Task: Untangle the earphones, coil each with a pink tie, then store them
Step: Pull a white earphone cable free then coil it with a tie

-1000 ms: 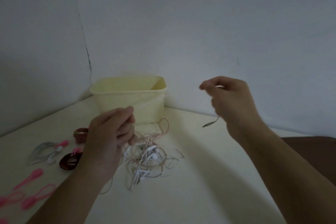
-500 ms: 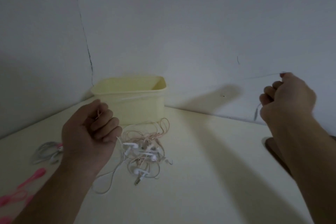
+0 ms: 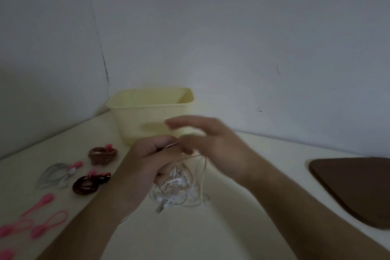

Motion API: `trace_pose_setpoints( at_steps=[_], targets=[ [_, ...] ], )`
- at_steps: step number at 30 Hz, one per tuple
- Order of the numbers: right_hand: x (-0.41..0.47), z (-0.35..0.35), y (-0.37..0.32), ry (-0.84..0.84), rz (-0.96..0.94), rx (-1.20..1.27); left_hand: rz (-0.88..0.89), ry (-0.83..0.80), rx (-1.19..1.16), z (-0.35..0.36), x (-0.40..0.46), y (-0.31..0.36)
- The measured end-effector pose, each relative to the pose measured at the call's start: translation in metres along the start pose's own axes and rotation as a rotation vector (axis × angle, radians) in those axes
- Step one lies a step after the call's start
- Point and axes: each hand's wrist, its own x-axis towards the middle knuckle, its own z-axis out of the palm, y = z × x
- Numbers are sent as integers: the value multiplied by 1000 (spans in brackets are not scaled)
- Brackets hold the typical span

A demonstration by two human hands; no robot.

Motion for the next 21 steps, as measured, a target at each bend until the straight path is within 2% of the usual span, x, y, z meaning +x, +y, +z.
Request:
trace_pose_setpoints(
  at_steps=[3, 7, 9, 12, 14, 17, 21],
  targets=[
    [0, 11, -1, -79, -49, -361, -22, 1, 15, 0, -1, -1],
    [0, -9, -3, -95, 50, -386, -32, 88, -3, -5, 1, -1],
    [3, -26, 3, 18, 102, -135, -35, 151, -17, -11, 5, -5],
    [7, -65, 12, 247, 91, 579, -4, 163, -83, -16, 7, -2],
    [6, -89, 20, 419, 85, 860, 0, 204, -162, -19, 9, -1],
    [3, -105, 31, 641, 130, 992, -36, 220, -339, -24, 11, 1],
    [4, -109, 37, 834, 153, 1087, -56, 197, -469, -27, 11, 2]
  ],
)
